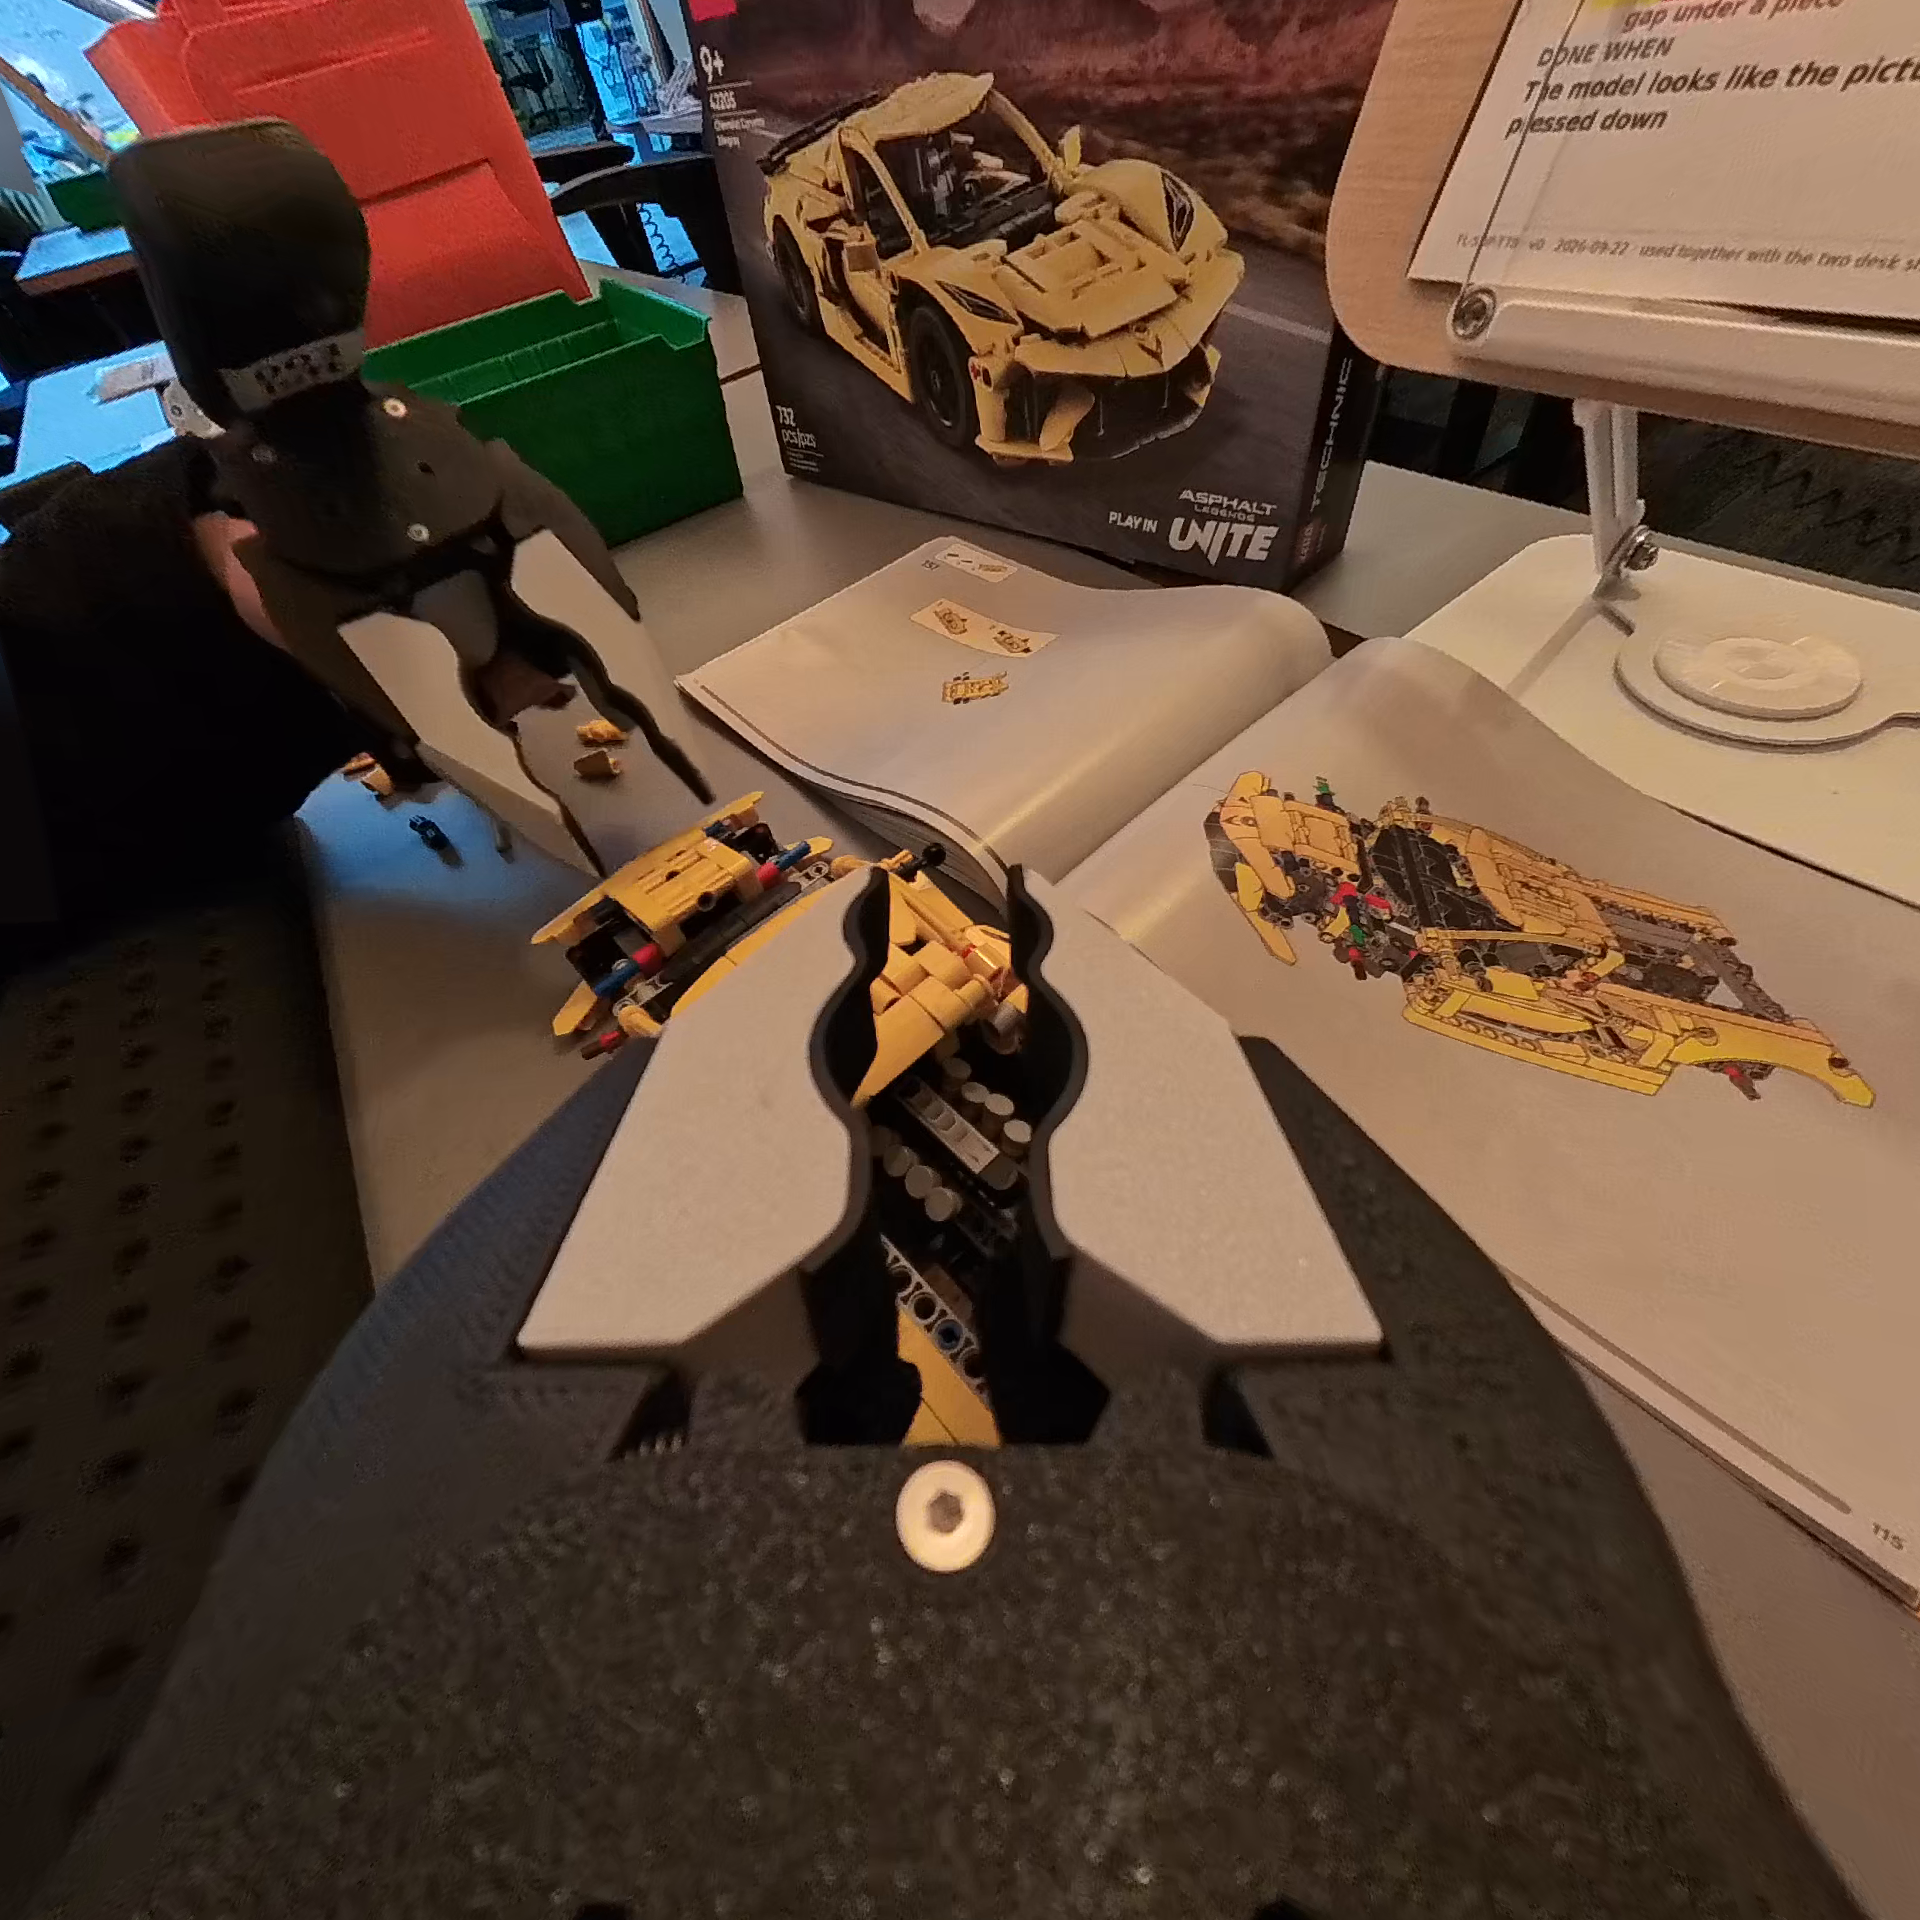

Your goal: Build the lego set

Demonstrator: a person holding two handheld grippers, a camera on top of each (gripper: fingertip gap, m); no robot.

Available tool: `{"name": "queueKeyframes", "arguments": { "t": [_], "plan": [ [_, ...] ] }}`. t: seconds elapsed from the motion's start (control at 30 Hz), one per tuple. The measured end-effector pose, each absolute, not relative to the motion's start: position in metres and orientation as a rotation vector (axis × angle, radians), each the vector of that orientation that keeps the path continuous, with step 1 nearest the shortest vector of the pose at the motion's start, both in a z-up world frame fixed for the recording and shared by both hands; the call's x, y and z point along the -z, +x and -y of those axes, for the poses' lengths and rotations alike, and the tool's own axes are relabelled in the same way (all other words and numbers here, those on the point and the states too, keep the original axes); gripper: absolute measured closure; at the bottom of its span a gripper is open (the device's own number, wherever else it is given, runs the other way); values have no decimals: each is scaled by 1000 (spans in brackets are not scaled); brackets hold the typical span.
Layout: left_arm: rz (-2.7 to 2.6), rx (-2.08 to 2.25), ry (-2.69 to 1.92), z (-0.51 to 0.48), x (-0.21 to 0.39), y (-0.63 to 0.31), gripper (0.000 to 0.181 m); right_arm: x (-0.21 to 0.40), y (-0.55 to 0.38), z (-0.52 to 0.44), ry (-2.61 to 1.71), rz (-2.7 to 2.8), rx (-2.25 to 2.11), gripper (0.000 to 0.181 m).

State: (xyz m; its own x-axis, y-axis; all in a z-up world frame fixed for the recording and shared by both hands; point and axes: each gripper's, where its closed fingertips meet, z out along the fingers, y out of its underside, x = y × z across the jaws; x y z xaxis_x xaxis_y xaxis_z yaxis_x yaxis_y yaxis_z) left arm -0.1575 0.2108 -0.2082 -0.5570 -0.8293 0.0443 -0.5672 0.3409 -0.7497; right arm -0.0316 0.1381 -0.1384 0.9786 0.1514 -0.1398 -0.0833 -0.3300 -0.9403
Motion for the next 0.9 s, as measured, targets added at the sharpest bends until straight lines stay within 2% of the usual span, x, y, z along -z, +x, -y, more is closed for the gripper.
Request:
{"name": "queueKeyframes", "arguments": {
  "t": [0.33, 0.6, 0.9],
  "plan": [
    [-2129, 1161, -1212, -219, 195, -154, 133, 139, -29, -138, -1900, 48, -211, 160],
    [-1973, 1213, -1196, -228, 175, -143, 133, 156, 22, -129, -1996, -93, 78, 154],
    [-1982, 1225, -1223, -229, 182, -142, 133, 166, 29, -128, -2016, -133, 1, 152]
  ]
}}
